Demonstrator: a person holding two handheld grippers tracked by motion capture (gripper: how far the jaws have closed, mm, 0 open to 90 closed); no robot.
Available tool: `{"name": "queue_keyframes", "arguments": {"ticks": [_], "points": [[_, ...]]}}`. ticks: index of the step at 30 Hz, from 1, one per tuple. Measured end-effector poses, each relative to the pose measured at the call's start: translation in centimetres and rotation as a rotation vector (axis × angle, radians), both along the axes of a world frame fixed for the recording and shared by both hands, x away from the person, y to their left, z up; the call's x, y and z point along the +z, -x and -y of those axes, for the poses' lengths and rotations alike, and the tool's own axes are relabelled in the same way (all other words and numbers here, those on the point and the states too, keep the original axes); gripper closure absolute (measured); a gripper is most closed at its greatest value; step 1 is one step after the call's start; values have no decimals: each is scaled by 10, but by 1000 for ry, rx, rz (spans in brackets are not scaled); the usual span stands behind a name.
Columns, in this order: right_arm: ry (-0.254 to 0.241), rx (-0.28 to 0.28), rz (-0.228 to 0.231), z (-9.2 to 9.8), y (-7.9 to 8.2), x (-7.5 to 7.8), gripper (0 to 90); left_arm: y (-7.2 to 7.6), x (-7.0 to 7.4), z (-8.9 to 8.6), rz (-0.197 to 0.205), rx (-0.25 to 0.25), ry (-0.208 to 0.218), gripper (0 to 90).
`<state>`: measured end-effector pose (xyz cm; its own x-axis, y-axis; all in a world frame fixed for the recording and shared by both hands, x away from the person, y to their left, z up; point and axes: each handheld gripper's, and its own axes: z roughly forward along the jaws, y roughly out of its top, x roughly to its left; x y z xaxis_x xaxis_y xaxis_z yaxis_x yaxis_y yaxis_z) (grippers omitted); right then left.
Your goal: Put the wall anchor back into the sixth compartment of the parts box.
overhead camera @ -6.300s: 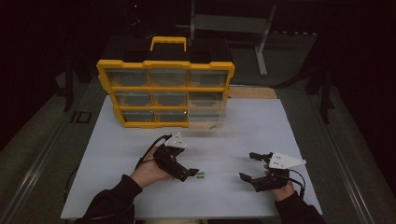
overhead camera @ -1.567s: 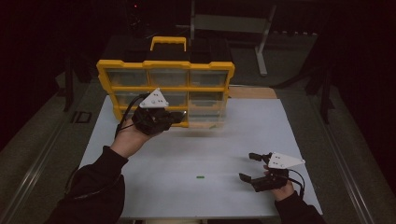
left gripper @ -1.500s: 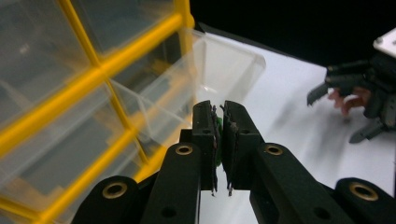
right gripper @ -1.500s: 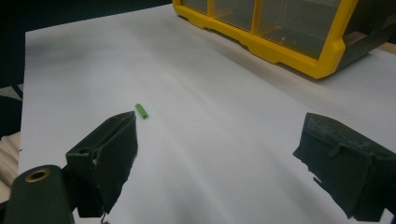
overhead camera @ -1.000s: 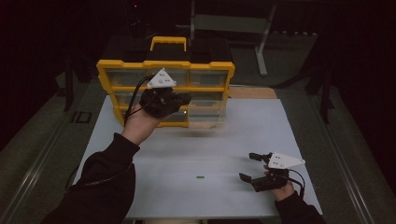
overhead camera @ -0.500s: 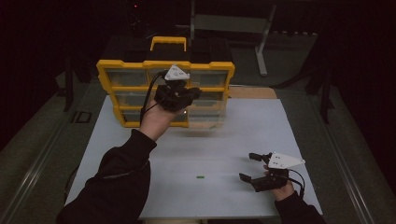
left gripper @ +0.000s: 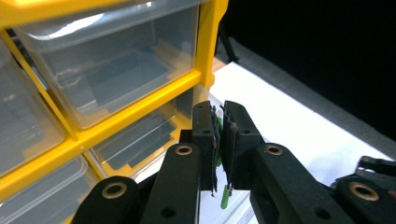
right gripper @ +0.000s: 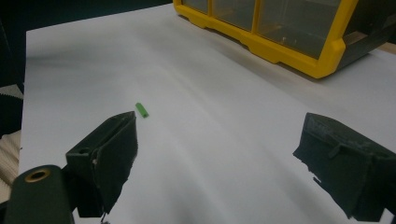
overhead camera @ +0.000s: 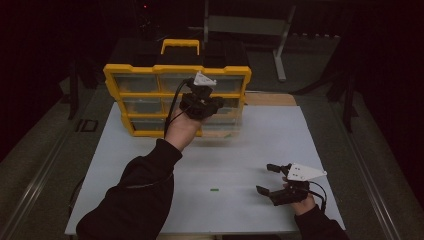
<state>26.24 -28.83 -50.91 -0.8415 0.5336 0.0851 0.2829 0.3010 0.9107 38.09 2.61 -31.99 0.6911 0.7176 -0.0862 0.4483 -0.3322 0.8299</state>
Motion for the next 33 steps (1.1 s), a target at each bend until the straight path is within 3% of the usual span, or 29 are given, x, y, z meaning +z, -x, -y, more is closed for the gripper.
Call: {"name": "queue_keyframes", "arguments": {"ticks": [11,16,24,30,33], "points": [[-2,1,0,0,0,-1,121,-8,-14,10,-73,-6,-33,826],[0,2,-3,0,0,-1,121,-12,-22,16,-121,-28,-79,825],[0,3,-4,0,-1,-1,121,-15,-28,20,-148,-49,-107,825],[0,5,-3,-1,-1,-1,121,-20,-36,25,-178,-88,-184,825],[0,6,-3,-1,0,-1,121,-22,-38,26,-182,-88,-202,825]]}}
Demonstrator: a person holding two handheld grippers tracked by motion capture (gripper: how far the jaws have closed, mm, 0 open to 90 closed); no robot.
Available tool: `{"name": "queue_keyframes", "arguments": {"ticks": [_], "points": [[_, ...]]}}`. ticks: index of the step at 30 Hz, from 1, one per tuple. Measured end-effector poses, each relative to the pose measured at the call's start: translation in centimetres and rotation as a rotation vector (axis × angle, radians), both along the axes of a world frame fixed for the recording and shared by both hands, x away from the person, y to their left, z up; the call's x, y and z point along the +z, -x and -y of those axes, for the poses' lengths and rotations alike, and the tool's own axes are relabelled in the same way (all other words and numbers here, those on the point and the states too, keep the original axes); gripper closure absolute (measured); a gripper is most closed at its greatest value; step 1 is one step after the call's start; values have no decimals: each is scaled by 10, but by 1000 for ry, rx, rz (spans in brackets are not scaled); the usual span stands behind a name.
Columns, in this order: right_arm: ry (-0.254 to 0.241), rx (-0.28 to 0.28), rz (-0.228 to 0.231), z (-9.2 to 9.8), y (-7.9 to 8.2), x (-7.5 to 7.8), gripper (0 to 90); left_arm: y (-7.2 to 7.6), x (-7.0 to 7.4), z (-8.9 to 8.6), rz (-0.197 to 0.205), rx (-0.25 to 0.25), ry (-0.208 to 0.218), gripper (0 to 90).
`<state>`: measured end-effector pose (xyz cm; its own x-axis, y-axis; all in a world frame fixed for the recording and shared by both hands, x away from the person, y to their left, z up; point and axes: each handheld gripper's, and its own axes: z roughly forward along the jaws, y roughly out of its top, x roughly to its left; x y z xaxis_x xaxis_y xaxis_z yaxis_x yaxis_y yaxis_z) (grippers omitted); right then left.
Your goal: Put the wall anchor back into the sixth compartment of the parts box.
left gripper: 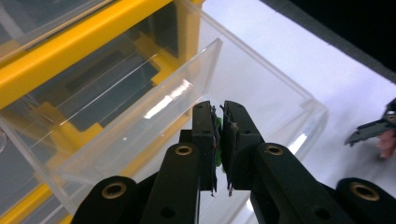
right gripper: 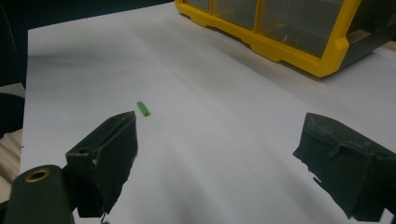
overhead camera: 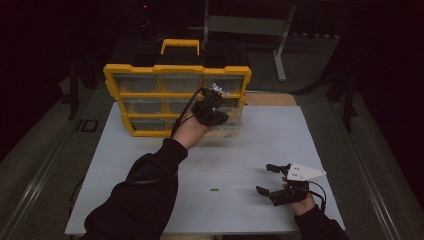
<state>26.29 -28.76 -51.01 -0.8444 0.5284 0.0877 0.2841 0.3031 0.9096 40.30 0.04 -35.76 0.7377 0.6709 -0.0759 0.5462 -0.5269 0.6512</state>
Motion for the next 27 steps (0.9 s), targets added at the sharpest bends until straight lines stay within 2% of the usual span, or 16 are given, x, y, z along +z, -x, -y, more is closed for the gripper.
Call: {"name": "queue_keyframes", "arguments": {"ticks": [4,13,19,22,23,25,27], "points": [[1,1,2,0,0,0,121,-2,-1,-1,-2,5,-4,824],[2,4,1,-1,0,0,121,-3,3,-2,24,6,8,818],[2,3,-2,0,0,0,121,-1,8,-4,28,4,41,656],[3,2,-1,0,0,0,121,1,13,-6,31,1,56,653],[2,2,-1,0,0,0,121,2,15,-7,36,7,65,585],[2,2,0,0,0,0,121,2,17,-9,32,7,75,570],[3,3,0,0,0,0,121,4,20,-11,41,18,80,488]]}}
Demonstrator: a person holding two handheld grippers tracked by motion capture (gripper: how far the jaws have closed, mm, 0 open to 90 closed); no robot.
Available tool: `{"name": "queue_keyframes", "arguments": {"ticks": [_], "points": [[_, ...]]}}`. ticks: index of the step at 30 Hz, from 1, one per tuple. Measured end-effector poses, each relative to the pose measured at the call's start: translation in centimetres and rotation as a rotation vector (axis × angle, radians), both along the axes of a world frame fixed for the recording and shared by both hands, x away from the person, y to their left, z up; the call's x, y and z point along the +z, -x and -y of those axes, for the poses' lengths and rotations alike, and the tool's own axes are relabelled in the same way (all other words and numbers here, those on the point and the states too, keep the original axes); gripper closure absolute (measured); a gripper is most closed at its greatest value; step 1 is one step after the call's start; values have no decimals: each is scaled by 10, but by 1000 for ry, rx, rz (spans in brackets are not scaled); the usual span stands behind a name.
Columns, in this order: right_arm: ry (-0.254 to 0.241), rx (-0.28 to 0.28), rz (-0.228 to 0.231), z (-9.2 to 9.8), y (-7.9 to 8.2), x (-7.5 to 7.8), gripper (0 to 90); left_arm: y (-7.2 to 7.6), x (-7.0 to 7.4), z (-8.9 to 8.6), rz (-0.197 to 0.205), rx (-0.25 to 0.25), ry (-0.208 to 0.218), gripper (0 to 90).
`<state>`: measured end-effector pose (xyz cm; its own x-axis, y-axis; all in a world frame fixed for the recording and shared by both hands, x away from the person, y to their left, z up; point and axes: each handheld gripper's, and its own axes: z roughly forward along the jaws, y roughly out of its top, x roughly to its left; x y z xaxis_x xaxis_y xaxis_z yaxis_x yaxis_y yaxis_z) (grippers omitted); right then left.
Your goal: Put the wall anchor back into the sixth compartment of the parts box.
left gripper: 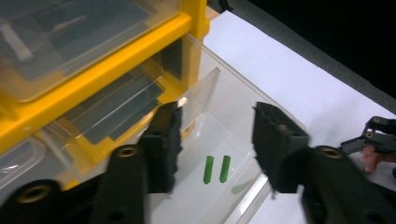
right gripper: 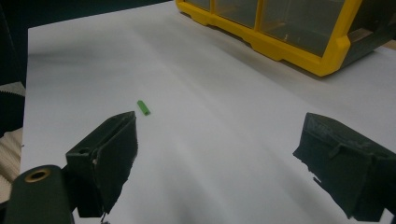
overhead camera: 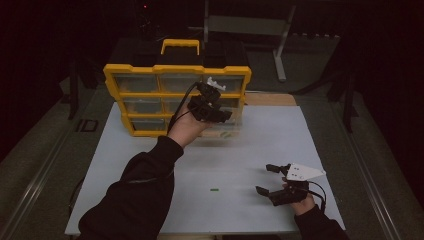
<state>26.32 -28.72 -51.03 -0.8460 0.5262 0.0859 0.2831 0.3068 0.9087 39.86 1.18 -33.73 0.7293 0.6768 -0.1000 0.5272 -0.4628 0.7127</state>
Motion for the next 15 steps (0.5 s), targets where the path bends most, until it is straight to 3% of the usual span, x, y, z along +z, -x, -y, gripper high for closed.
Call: {"name": "queue_keyframes", "arguments": {"ticks": [8,11,12,13,15], "points": [[-1,-2,-1,0,0,0,121,6,8,-9,27,27,33,357],[1,0,0,0,0,0,121,8,10,-12,29,31,35,241],[1,0,0,0,0,0,121,10,12,-14,37,32,33,241],[1,-1,-1,0,0,0,121,12,13,-17,28,22,32,133],[1,-1,0,0,0,1,121,13,13,-18,30,10,35,129]]}}
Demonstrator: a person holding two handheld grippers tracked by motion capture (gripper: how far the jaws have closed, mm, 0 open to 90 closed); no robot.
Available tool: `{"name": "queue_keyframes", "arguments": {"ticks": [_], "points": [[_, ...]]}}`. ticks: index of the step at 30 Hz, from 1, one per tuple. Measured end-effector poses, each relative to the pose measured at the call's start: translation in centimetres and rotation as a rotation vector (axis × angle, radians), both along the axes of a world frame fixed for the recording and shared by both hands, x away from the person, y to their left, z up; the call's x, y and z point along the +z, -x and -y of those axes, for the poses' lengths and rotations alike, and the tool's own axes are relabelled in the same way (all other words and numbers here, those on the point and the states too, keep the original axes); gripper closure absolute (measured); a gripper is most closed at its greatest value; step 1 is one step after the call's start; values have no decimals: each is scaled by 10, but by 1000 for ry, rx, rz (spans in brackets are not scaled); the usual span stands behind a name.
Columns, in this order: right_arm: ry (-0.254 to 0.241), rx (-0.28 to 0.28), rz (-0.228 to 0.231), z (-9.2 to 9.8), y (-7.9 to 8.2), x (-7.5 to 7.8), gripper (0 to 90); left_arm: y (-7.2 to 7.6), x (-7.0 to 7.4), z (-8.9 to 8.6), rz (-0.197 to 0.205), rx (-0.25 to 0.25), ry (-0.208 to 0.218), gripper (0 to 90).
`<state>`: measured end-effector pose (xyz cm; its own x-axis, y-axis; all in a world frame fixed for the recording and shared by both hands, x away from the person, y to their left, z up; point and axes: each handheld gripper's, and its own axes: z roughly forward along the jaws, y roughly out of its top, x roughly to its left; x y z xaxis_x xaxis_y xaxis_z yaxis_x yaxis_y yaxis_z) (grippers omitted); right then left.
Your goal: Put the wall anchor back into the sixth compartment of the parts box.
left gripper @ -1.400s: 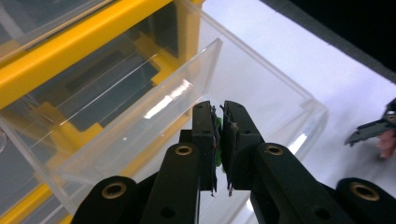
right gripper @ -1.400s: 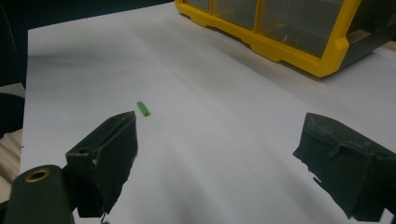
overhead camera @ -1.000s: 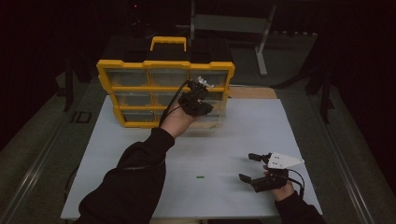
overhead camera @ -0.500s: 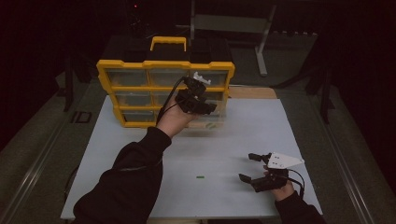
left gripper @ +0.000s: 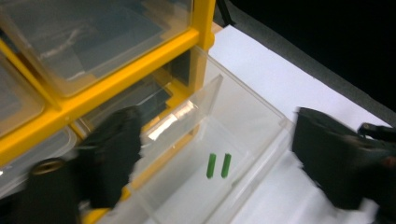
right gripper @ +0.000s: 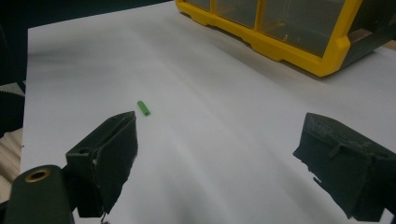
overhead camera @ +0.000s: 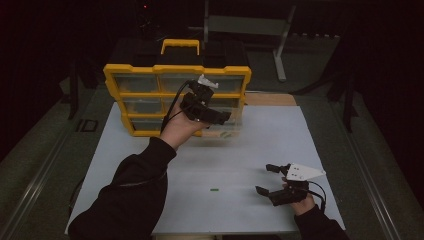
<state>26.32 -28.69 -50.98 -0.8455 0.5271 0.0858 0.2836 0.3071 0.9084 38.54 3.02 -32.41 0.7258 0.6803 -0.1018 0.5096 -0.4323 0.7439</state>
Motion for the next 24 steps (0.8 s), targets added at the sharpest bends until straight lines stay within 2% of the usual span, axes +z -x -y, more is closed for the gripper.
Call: {"name": "queue_keyframes", "arguments": {"ticks": [4,8,16,20,24], "points": [[3,2,-2,0,0,0,121,4,1,-5,9,-12,3,66],[0,0,0,0,0,0,121,9,-1,-14,7,-25,24,2],[1,1,0,-1,0,0,121,16,-3,-29,14,-25,60,0],[2,1,0,-1,0,0,121,19,-5,-34,22,-18,61,0],[3,1,0,-1,0,0,121,25,-11,-44,17,-17,79,0]]}}
